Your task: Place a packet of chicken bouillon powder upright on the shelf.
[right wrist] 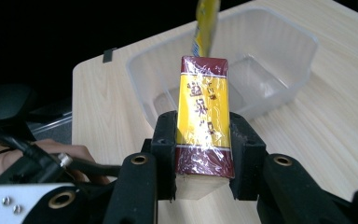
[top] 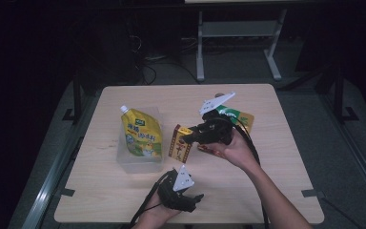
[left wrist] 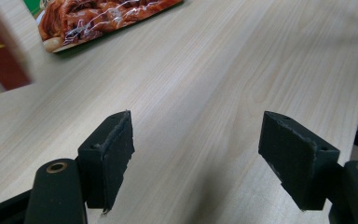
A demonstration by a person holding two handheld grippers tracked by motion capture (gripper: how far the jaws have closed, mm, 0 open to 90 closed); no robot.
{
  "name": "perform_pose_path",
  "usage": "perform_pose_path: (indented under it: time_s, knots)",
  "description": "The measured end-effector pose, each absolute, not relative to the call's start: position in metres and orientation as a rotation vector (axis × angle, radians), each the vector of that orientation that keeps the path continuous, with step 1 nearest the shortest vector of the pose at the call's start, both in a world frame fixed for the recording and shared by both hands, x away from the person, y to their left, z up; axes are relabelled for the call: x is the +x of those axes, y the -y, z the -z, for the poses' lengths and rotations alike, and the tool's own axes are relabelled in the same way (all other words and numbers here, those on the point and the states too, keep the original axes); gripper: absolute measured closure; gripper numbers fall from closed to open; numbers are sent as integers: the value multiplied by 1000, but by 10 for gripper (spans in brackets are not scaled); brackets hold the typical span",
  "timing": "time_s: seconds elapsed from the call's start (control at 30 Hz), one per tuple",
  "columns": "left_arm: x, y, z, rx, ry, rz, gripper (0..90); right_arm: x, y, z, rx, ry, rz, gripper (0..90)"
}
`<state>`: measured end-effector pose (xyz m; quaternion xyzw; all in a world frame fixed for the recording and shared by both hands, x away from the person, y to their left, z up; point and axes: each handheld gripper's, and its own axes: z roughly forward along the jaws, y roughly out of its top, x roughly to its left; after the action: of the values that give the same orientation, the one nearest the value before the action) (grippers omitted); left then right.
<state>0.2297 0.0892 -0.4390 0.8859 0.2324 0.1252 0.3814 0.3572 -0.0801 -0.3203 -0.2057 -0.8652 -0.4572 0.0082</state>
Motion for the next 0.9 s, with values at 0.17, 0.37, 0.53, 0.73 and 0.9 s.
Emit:
perform_pose_path:
  time_s: [0.17, 0.37, 0.53, 0.73, 0.9]
  knots:
    - [228, -90, 438, 2261, -587, -315, 256, 358, 68, 314, -575, 2719, 1446, 672]
    - [227, -90, 438, 2257, -574, -310, 256, 358, 54, 307, -473, 2735, 1483, 672]
    - [227, -89, 440, 2256, -562, -306, 256, 361, 39, 305, -379, 2744, 1485, 672]
    - [226, -89, 440, 2256, -560, -297, 256, 364, 25, 308, -326, 2730, 1502, 672]
    - [226, -89, 440, 2249, -573, -296, 257, 367, 14, 313, -289, 2718, 1498, 672]
